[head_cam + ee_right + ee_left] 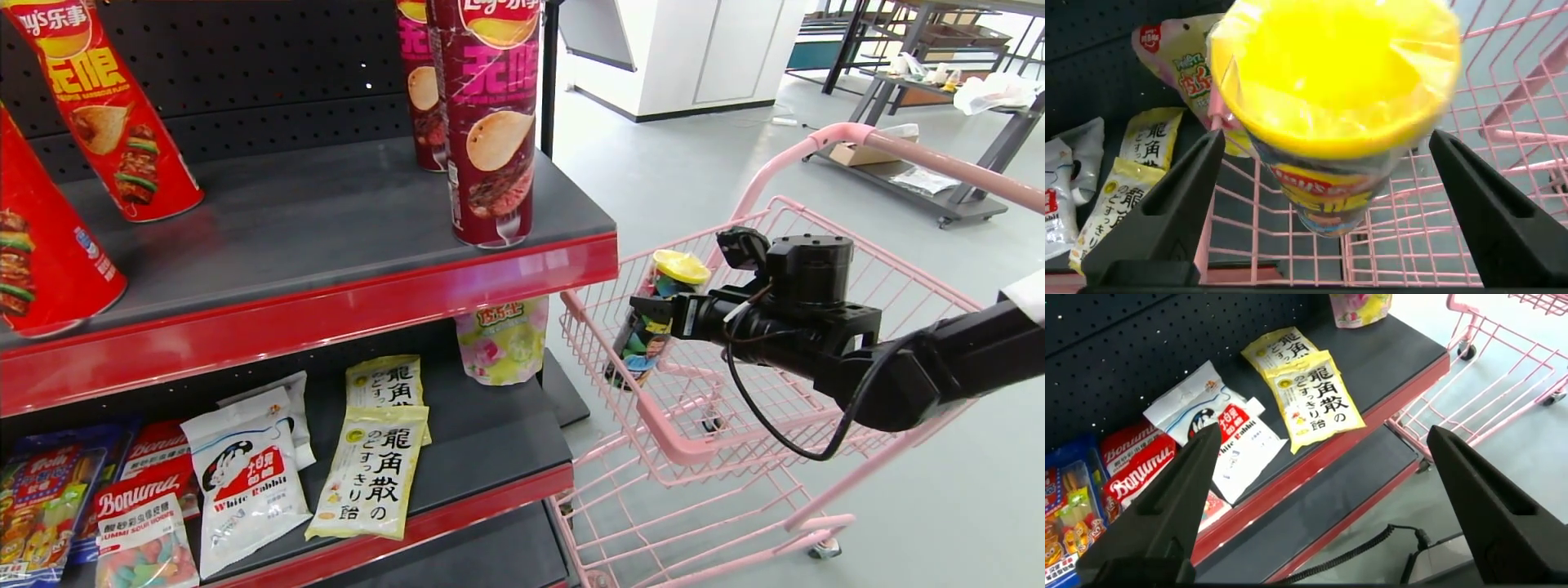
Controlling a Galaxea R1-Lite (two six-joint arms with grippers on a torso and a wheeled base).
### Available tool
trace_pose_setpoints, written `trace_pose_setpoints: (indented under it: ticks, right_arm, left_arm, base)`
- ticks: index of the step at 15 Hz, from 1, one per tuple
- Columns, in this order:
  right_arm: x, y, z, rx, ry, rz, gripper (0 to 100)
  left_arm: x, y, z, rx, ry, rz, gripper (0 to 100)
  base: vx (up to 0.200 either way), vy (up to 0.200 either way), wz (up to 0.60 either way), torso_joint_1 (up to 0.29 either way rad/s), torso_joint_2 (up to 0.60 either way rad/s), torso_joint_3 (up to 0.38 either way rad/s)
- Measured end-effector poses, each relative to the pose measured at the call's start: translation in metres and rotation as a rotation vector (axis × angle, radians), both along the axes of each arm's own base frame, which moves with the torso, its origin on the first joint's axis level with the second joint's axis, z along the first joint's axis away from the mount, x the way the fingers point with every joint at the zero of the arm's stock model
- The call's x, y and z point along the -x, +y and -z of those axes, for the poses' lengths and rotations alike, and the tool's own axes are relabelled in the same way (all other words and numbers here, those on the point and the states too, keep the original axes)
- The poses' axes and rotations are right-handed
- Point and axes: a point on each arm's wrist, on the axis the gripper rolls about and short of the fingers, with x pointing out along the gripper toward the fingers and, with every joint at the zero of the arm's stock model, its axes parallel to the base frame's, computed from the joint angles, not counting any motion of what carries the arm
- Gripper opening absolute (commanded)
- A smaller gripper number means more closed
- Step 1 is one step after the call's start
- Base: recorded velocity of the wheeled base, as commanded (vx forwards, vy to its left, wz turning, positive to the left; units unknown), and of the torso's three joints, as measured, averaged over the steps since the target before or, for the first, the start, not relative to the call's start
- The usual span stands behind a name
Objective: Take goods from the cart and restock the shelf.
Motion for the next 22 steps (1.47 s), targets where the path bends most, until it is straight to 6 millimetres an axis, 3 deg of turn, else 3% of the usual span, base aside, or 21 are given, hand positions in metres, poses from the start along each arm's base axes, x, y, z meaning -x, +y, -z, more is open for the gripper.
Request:
trace_pose_setpoints:
  ticks: [2,3,9,13,17,22]
  right_arm:
    - [-0.012,0.006,0.006,-0.003,0.0,-0.013,100]
    - [-0.017,0.008,0.009,-0.003,-0.002,-0.015,0]
    - [-0.024,0.012,0.016,0.008,-0.004,-0.015,0]
    - [-0.007,0.008,-0.01,0.064,-0.076,0.041,0]
    - [0.026,-0.014,-0.062,0.149,-0.147,0.129,0]
    - [0.112,-0.046,-0.126,0.24,-0.071,0.145,0]
  left_arm:
    - [0.0,0.0,0.0,0.0,0.001,0.0,100]
    - [0.0,0.0,0.0,0.0,0.001,0.0,100]
    - [0.0,0.0,0.0,-0.001,0.002,0.0,100]
    - [0.0,0.0,-0.004,0.003,-0.011,-0.015,100]
    - [-0.003,0.0,-0.01,-0.005,0.0,-0.036,100]
    - [-0.017,-0.006,-0.041,-0.022,0.024,-0.044,100]
  base:
    - [0.0,0.0,0.0,0.0,0.0,0.0]
    - [0.0,0.0,0.0,0.0,0.0,0.0]
    - [0.0,0.0,0.0,0.0,0.0,0.0]
    - [0.0,0.0,0.0,0.0,0.0,0.0]
    - [0.0,0.0,0.0,0.0,0.0,0.0]
    - [0.0,0.0,0.0,0.0,0.0,0.0]
